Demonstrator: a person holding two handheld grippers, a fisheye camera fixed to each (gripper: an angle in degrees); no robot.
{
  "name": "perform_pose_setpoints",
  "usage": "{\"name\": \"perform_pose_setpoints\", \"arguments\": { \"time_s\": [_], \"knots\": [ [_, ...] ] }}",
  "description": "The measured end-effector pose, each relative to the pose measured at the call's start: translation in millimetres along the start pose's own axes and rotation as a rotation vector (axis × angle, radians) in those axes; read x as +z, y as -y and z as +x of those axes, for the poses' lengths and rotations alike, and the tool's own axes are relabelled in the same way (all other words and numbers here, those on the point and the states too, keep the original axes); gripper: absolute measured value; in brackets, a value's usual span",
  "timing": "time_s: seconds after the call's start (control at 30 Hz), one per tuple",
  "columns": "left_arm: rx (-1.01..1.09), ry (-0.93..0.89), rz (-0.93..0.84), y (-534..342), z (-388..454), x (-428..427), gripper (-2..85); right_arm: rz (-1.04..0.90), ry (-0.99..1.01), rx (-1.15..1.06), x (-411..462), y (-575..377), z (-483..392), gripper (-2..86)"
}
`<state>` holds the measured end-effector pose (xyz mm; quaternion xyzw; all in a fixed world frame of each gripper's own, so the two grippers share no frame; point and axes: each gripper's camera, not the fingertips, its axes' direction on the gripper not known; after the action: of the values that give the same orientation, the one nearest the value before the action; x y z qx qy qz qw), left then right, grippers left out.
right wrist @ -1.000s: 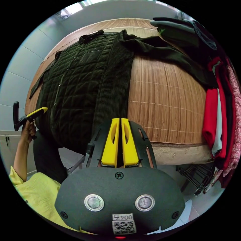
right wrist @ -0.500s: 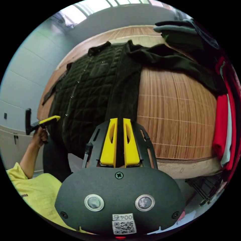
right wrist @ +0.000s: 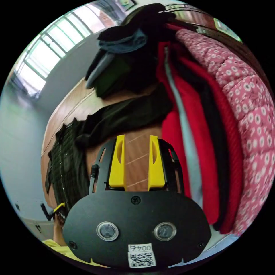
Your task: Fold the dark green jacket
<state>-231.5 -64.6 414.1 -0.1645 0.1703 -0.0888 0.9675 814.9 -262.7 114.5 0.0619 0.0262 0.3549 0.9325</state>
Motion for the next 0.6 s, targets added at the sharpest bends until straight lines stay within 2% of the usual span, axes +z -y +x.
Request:
{"name": "perform_pose_setpoints", "arguments": {
  "time_s": [0.37, 0.5, 0.6],
  "knots": [
    [0.001, 0.032, -0.012, 0, 9, 0, 0.2, -0.038, -0.09, 0.07, 18, 60, 12, 10.2],
    [0.002, 0.034, -0.015, 0, 10, 0, 0.2, -0.05, -0.206, 0.022, 18, 63, -6, 6.1],
    [0.0, 0.036, -0.017, 0, 10, 0, 0.2, 0.0, -0.199, -0.016, 1, 61, -22, 1.6]
  ]
}}
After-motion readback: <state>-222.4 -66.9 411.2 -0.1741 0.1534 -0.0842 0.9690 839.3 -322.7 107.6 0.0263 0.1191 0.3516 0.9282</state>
